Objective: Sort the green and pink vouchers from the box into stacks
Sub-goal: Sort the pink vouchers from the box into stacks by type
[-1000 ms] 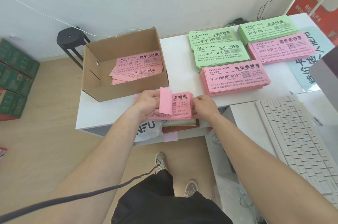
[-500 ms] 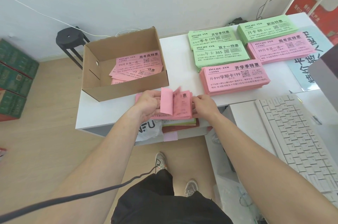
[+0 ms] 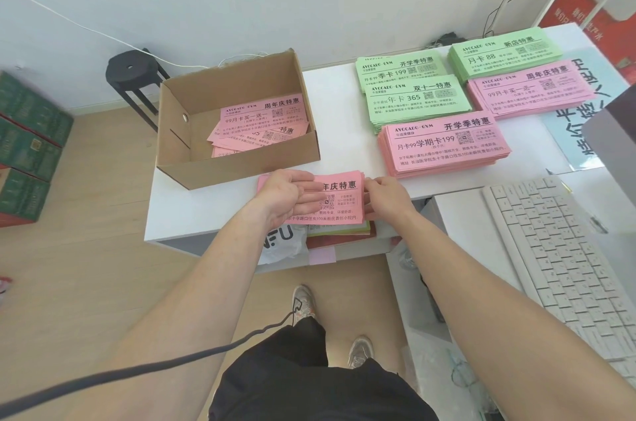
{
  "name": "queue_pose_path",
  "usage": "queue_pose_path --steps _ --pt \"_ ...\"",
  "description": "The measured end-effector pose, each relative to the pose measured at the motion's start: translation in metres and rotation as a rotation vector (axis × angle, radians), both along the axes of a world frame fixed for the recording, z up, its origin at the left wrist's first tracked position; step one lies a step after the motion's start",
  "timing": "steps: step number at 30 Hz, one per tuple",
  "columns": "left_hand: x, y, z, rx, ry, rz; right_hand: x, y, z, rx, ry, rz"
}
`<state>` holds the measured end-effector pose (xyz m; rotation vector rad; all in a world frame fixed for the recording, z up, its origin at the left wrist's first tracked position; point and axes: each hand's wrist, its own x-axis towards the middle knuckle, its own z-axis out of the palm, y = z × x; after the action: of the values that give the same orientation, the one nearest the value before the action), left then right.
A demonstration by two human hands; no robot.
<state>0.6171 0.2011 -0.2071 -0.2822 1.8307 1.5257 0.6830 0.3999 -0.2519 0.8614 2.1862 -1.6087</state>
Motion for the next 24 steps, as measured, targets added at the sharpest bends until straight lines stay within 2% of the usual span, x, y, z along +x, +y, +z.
queue_pose_path --steps 5,7,9,12,14,16,19,24 --pt "-0.004 -0.008 -0.004 -0.13 0.115 0.016 0.0 -0.006 0.008 0.048 0.01 0.015" --pt "-0.005 -0.019 -0.007 -0.299 0.292 0.007 0.0 -0.01 0.009 0.101 0.015 0.037" --pt "-0.006 -0.036 -0.014 -0.548 0.475 -0.036 0.0 -0.013 0.007 0.136 0.013 0.058" --pt "-0.004 -0.064 -0.028 -0.778 0.526 -0.061 -0.006 -0.019 0.004 0.094 0.023 0.082" --pt "-0.002 -0.075 -0.035 -0.76 0.431 -0.045 -0.009 -0.021 0.005 0.101 0.059 0.114" --pt "0.001 -0.081 -0.038 -0.648 0.349 -0.016 -0.013 -0.023 0.009 0.147 0.109 0.154" --pt "0.001 -0.087 -0.038 -0.481 0.28 0.031 -0.017 -0.025 0.011 0.215 0.158 0.199" --pt "0.0 -0.092 -0.036 -0.342 0.205 0.112 -0.018 -0.026 0.01 0.274 0.241 0.285"
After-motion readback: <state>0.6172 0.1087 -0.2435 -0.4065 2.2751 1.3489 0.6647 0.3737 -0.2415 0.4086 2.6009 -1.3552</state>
